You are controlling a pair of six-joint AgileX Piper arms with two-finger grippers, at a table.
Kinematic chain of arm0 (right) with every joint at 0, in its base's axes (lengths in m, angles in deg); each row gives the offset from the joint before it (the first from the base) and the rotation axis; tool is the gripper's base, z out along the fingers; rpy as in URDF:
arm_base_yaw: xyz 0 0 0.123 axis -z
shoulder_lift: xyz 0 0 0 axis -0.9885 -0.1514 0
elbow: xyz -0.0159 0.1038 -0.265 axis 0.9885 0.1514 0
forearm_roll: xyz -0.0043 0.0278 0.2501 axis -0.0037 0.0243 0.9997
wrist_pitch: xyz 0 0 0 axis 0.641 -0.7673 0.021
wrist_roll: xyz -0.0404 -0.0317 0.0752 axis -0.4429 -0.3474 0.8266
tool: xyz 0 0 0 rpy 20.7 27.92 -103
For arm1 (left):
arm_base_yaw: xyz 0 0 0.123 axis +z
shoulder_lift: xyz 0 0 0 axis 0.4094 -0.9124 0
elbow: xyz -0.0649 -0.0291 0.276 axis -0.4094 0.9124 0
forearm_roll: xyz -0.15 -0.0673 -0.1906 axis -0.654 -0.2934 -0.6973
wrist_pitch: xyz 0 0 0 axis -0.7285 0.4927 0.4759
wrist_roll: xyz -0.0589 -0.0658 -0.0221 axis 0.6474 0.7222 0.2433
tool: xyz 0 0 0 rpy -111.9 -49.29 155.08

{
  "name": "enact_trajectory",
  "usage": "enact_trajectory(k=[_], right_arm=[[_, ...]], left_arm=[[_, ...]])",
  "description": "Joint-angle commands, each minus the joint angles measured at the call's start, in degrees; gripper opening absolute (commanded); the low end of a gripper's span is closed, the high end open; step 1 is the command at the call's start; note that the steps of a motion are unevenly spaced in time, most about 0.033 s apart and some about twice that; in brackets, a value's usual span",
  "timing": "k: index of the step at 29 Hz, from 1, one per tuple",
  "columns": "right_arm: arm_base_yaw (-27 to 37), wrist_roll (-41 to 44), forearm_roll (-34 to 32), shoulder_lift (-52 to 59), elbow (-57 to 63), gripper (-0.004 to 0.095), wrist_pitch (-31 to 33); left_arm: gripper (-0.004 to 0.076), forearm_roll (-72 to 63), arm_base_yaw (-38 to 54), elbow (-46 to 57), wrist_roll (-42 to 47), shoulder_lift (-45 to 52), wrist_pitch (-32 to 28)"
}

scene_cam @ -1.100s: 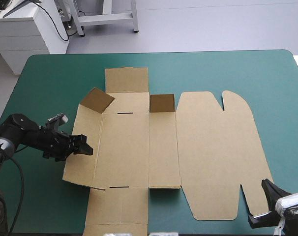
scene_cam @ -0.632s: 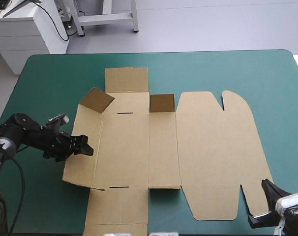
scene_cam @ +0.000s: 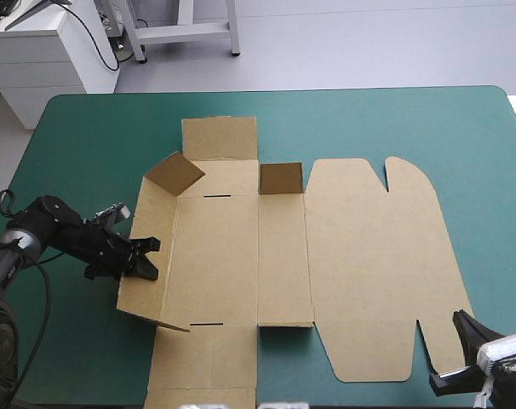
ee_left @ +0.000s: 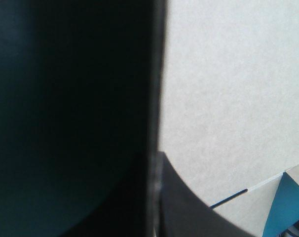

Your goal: Fold the box

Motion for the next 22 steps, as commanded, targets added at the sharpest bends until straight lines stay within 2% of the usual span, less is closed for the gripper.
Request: enact_trajectory(k=[1, 5, 10, 13, 18, 22], right_arm=[[0.32, -0.29, -0.75, 1.65, -1.3, -0.0018, -4.53], [0.32, -0.29, -0.75, 1.65, -1.3, -0.0018, -4.53], [0.32, -0.29, -0.75, 1.65, -1.3, -0.0018, -4.53], [0.32, -0.29, -0.75, 1.65, -1.3, -0.0018, -4.53], [0.32, -0.29, -0.75, 1.65, -1.3, -0.0018, -4.53], [0.32, -0.29, -0.75, 1.65, -1.3, -0.0018, -4.53]], left_arm=[[-0.001, -1.71, -0.45, -1.46, 0.03, 1.67, 2.02], [-0.001, -0.6, -0.45, -1.76, 0.03, 1.67, 2.02], [-0.001, 4.95, -1.22, -6.67, 0.49, 1.67, 6.2], [-0.001, 10.0, -4.91, -12.58, 1.02, 1.67, 9.14], [-0.001, 23.96, -13.67, -23.31, 4.07, 1.58, 9.14], [-0.001, 30.0, -18.83, -30.07, 4.07, 0.46, 8.85]])
